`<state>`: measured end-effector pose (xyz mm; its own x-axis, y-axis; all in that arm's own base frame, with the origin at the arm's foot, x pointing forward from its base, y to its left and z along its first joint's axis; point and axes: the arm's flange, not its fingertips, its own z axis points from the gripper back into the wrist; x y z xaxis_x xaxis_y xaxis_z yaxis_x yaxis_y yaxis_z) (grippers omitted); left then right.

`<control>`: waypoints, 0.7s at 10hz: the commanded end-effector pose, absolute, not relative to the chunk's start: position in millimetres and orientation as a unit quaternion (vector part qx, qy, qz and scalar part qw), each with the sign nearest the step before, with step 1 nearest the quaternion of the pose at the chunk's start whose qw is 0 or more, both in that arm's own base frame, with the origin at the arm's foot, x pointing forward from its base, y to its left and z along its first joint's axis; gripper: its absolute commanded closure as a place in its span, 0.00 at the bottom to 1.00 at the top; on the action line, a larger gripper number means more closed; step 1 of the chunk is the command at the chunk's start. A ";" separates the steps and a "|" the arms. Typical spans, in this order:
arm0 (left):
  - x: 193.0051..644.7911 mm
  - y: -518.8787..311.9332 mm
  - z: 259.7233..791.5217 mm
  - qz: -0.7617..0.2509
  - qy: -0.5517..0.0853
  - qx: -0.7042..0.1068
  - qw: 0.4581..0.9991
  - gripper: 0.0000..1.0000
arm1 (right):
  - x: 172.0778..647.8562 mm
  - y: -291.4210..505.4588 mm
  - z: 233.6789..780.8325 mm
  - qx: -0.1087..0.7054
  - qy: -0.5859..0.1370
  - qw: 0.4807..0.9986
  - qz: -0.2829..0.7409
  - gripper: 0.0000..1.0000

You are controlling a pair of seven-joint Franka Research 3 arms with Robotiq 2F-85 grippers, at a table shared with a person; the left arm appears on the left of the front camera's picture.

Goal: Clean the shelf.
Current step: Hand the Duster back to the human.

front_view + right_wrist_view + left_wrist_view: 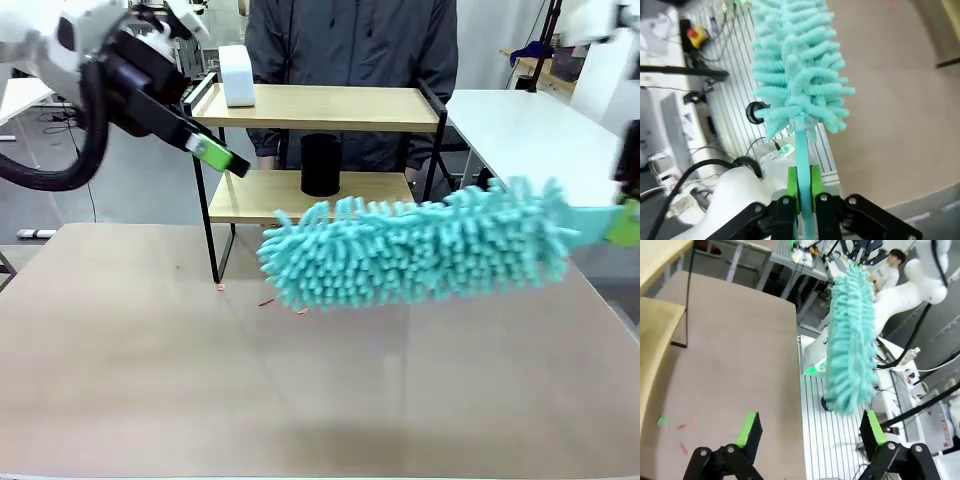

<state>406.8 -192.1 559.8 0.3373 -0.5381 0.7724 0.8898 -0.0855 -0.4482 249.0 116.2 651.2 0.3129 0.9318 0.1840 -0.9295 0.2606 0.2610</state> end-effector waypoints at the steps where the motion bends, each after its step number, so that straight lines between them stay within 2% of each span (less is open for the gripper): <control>1: 410.7 -214.9 558.8 -0.556 -0.179 -0.485 0.651 0.00 | 271.7 142.1 663.5 0.171 0.030 0.790 0.588 0.88; 4: 402.8 -259.2 535.9 -0.605 -0.179 -0.478 0.611 0.00 | 300.6 172.0 645.5 0.218 0.054 0.786 0.576 0.88; 7: 396.0 -272.8 530.9 -0.631 -0.157 -0.475 0.593 0.00 | 325.2 166.6 630.9 0.286 0.055 0.785 0.547 0.88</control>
<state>392.4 -276.0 528.8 0.1906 -0.5926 0.7826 0.8971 -0.2186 -0.3841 319.0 168.9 625.4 0.3429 0.9195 0.1923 -0.8551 0.2207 0.4691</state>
